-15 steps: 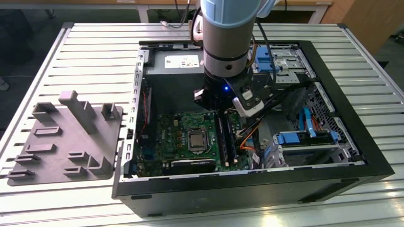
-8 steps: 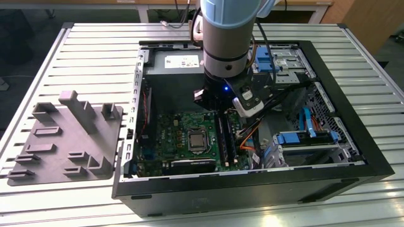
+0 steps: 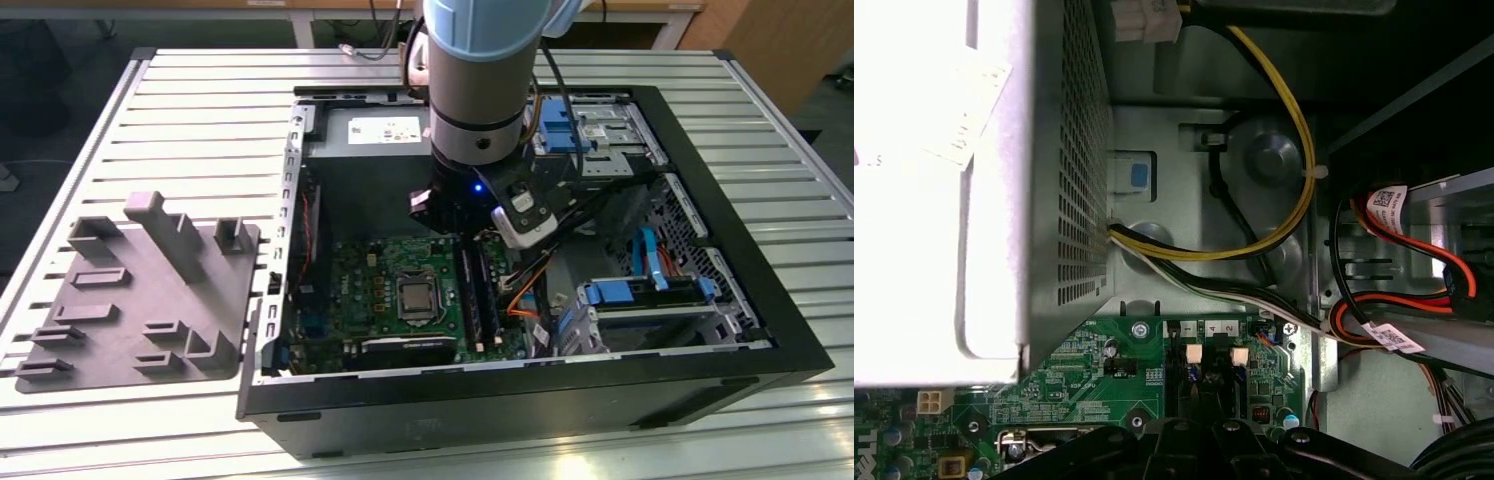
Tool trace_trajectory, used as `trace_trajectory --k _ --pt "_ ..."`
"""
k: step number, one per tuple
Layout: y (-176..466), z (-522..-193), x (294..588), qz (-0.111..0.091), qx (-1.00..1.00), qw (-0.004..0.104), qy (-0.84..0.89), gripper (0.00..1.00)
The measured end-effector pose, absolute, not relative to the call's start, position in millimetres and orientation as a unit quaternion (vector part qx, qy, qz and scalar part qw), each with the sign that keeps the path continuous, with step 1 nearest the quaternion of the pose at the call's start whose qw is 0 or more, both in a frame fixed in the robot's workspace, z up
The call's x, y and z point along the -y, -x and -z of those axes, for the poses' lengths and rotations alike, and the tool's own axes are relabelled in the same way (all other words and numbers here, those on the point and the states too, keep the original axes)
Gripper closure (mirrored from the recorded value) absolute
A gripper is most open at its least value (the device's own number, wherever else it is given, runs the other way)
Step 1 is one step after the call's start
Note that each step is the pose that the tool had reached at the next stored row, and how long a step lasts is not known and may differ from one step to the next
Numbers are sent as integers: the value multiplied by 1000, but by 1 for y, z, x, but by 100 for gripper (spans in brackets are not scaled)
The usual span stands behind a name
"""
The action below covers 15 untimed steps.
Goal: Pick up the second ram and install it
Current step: 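Press down the second ram until it locks into place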
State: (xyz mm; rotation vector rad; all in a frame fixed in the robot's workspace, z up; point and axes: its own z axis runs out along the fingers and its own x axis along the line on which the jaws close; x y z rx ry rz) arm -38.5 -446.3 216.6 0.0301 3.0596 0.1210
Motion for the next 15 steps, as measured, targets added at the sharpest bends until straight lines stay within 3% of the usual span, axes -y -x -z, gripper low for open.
trace_trajectory --k 15 --pt "39 -224 446 -39 -998 40 -10 89"
